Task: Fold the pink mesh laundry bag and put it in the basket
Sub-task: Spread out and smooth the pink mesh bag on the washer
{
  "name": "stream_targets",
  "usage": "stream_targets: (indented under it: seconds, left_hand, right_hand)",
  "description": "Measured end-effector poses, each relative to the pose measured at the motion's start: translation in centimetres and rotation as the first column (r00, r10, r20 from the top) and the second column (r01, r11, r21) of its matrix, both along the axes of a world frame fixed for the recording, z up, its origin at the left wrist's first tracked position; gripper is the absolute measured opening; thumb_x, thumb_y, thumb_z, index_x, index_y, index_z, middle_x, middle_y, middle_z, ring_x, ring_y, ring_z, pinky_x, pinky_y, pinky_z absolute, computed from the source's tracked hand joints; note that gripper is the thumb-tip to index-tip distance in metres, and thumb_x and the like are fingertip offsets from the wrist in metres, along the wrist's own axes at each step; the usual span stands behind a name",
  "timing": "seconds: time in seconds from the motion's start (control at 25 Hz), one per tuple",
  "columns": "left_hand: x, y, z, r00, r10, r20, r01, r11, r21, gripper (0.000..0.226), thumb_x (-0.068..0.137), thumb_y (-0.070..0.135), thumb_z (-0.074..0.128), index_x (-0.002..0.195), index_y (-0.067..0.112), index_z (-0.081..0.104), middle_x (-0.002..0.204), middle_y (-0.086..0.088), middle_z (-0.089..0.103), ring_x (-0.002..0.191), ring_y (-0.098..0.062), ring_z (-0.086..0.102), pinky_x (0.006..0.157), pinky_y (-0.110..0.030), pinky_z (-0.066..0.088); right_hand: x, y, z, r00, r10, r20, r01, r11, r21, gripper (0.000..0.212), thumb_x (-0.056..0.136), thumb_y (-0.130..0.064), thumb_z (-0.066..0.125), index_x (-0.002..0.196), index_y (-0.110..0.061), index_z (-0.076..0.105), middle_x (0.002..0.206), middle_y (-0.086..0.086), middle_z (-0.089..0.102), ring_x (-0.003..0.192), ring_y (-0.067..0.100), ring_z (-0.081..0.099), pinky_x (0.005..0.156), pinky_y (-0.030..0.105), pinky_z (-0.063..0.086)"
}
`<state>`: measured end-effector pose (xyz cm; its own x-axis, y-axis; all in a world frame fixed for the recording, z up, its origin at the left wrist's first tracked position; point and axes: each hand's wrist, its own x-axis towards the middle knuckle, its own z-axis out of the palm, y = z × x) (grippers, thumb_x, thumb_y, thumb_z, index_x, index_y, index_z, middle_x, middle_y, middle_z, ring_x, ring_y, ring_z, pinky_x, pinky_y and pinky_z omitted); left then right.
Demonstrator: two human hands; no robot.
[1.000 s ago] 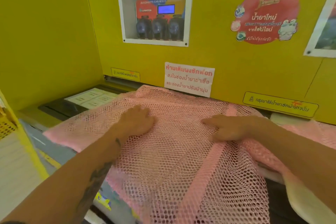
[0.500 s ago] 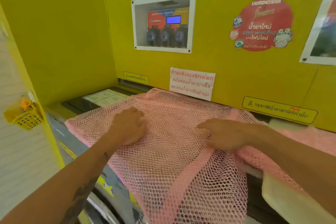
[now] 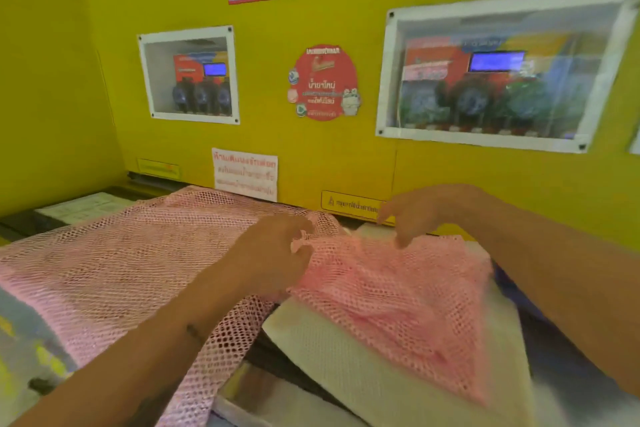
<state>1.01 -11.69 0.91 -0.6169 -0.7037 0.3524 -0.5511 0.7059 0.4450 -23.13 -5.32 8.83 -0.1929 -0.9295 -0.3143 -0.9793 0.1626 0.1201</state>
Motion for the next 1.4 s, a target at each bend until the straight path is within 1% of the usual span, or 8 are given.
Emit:
stream_targets:
  seconds: [0.08,0.2,0.4,0.72,0.88,1.0,1.2,1.4]
  left_hand:
    - [-2.4,0.5,-0.5,0.987,0.063,0.147,-0.071,0.996,0.048,0.052,0.086,0.042,0.052,0.138,0.039,0.044,0.144,0.004,0.048,0.120,-0.022,0.054,0.095,-0.039,0.047]
    - [-4.3,0.7,-0.6,0.951,0.098,0.294,-0.146,0.979,0.145,0.057,0.082,0.024,0.057,0.137,0.036,0.047,0.138,0.000,0.054,0.096,-0.022,0.061,0.067,-0.029,0.051]
    - [-5.7,1.7,1.8,0.978,0.147,-0.150,-0.159,0.985,-0.068,0.017,0.086,0.011,0.051,0.084,0.019,0.066,0.070,0.005,0.063,0.062,-0.019,0.059,0.053,-0.024,0.038]
    - [-5.1,3.1,7.4,0.832,0.194,-0.520,-0.226,0.974,0.002,0.012,0.086,0.013,0.056,0.078,0.022,0.055,0.072,-0.001,0.058,0.055,-0.012,0.050,0.044,-0.022,0.035]
    - [-2.5,3.1,7.8,0.953,0.255,-0.164,-0.233,0.962,0.145,0.019,0.082,0.007,0.054,0.087,0.025,0.049,0.080,-0.002,0.056,0.065,-0.017,0.051,0.052,-0.029,0.035]
    - [-0.7,3.4,8.3,0.971,0.195,0.139,-0.228,0.931,0.286,0.036,0.082,0.011,0.063,0.106,0.030,0.043,0.103,-0.001,0.057,0.079,-0.021,0.055,0.061,-0.034,0.041]
    - [-1.8,3.7,8.7,0.900,0.177,-0.398,-0.130,0.981,0.143,0.031,0.085,0.000,0.055,0.099,0.027,0.048,0.096,-0.013,0.064,0.056,-0.013,0.053,0.043,-0.025,0.041]
    - [-0.1,2.7,9.5,0.816,0.280,-0.506,-0.186,0.956,0.229,0.056,0.083,-0.003,0.059,0.127,0.028,0.043,0.106,-0.011,0.063,0.074,-0.019,0.063,0.054,-0.030,0.049]
  right_hand:
    - [-1.3,1.6,-1.4,1.000,-0.002,0.006,0.002,1.000,0.011,0.061,0.096,-0.027,0.060,0.151,-0.018,0.037,0.156,0.003,0.037,0.139,0.029,0.038,0.109,0.045,0.038]
    - [-2.1,3.0,-3.1,0.990,0.041,0.135,-0.034,0.998,-0.052,0.054,0.092,-0.025,0.059,0.144,-0.014,0.048,0.151,0.006,0.045,0.134,0.028,0.045,0.108,0.049,0.042]
    - [-1.8,3.2,-4.6,0.950,0.021,0.310,-0.063,0.990,0.125,0.062,0.088,-0.032,0.064,0.146,-0.025,0.045,0.152,-0.001,0.043,0.136,0.028,0.042,0.108,0.053,0.040]
    - [-2.8,4.5,-2.9,0.740,0.013,0.673,-0.097,0.991,0.088,0.055,0.082,-0.016,0.066,0.134,-0.035,0.059,0.143,-0.010,0.053,0.127,0.014,0.045,0.107,0.048,0.036]
    - [-2.9,3.8,-1.6,0.734,0.209,0.647,0.097,0.910,-0.404,0.024,0.097,-0.010,0.049,0.090,-0.013,0.072,0.090,0.000,0.077,0.084,0.013,0.071,0.078,0.030,0.053]
    - [-3.7,3.2,1.3,0.696,0.234,0.679,0.170,0.865,-0.472,0.019,0.097,-0.011,0.046,0.097,-0.014,0.065,0.082,0.005,0.078,0.083,0.017,0.073,0.081,0.039,0.055]
    - [0.3,3.2,-2.8,0.888,0.133,0.439,-0.159,0.987,0.024,0.056,0.085,-0.025,0.070,0.138,-0.022,0.051,0.133,-0.006,0.055,0.119,0.020,0.056,0.093,0.040,0.052]
    - [-0.3,1.3,-3.5,0.821,0.241,0.517,-0.004,0.909,-0.417,0.015,0.087,-0.007,0.057,0.092,-0.005,0.071,0.095,0.006,0.069,0.090,0.024,0.065,0.076,0.041,0.055]
